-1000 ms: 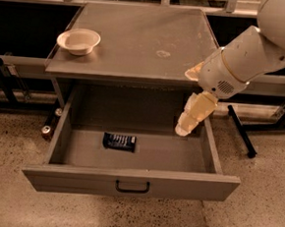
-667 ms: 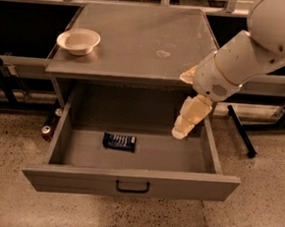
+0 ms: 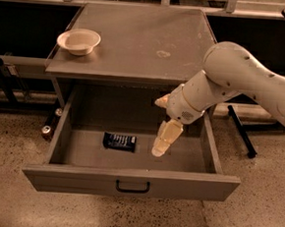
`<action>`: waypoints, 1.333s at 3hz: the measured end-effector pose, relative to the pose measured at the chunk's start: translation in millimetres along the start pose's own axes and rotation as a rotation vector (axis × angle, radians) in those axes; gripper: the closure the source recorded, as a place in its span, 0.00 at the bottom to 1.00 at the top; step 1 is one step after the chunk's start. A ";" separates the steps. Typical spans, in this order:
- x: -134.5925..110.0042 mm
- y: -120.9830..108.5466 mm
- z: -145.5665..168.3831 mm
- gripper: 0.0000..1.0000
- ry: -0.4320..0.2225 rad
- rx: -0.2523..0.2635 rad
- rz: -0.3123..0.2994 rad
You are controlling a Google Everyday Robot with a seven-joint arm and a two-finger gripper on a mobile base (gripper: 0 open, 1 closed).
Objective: Pick rxbar blueberry from top drawer and place on counter
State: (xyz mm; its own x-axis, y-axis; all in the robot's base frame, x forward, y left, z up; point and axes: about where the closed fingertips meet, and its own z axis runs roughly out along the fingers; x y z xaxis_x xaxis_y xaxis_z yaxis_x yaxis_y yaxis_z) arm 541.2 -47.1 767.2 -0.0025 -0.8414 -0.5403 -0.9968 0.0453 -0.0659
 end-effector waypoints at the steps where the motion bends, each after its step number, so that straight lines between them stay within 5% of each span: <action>1: 1.4 -11.2 36.5 0.00 -0.028 -0.023 -0.008; 2: 0.0 -28.7 109.2 0.00 -0.026 -0.038 -0.035; 4: -0.1 -33.8 136.5 0.00 -0.005 -0.047 -0.063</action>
Offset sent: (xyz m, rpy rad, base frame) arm 0.0432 0.0642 -0.0926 0.0252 0.0172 0.0582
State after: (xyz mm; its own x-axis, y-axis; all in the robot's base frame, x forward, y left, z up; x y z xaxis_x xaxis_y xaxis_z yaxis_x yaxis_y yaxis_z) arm 585.8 25.0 655.0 0.0610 -0.8390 -0.5408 -0.9976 -0.0334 -0.0606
